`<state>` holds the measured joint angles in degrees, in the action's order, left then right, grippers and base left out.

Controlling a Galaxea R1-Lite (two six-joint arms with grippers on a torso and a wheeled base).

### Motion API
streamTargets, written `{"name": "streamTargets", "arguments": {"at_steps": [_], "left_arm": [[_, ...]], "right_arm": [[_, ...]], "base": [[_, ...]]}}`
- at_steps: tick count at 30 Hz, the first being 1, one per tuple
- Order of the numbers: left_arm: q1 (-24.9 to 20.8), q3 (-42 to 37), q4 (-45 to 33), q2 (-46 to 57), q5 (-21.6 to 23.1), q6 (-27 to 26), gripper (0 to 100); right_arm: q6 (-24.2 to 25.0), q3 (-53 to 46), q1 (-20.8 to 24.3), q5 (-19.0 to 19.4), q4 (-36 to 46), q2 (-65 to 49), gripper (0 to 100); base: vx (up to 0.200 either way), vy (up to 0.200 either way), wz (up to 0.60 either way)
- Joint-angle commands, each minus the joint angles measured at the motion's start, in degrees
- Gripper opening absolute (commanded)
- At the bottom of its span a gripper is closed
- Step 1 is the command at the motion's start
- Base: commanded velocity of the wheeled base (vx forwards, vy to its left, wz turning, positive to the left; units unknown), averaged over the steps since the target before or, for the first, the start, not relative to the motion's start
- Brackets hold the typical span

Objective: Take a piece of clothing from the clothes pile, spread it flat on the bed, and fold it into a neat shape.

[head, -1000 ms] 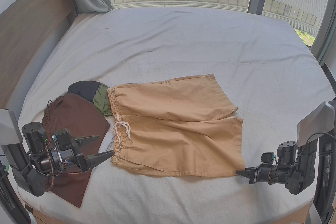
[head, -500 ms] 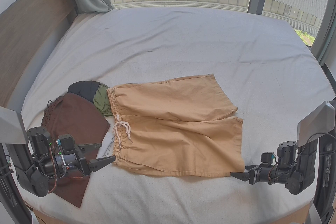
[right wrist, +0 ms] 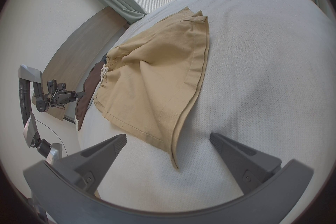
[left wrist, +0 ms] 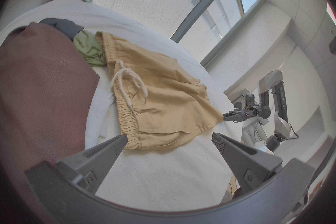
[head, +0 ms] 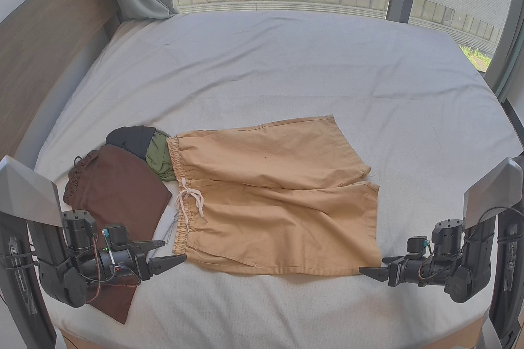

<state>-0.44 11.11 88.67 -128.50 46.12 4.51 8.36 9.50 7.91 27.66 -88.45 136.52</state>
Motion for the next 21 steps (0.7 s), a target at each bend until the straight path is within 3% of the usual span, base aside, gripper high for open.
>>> {"name": "streamTargets", "arguments": {"at_steps": [1,11,21], "left_arm": [[0.0,1.7,0.0,-4.2,-1.9,2.2,100],[-1.1,5.5,0.0,-6.5,-7.4,13.7,100],[-3.4,6.9,0.0,-9.1,-10.0,17.4,100]], "right_arm": [[0.0,0.2,0.0,0.0,-0.1,0.1,100],[0.0,0.4,-0.1,0.0,-0.1,0.1,100],[0.0,0.5,0.0,0.0,-0.1,0.1,100]], "base": [[0.000,0.000,0.00],[0.000,0.000,0.00],[0.000,0.000,0.00]]}}
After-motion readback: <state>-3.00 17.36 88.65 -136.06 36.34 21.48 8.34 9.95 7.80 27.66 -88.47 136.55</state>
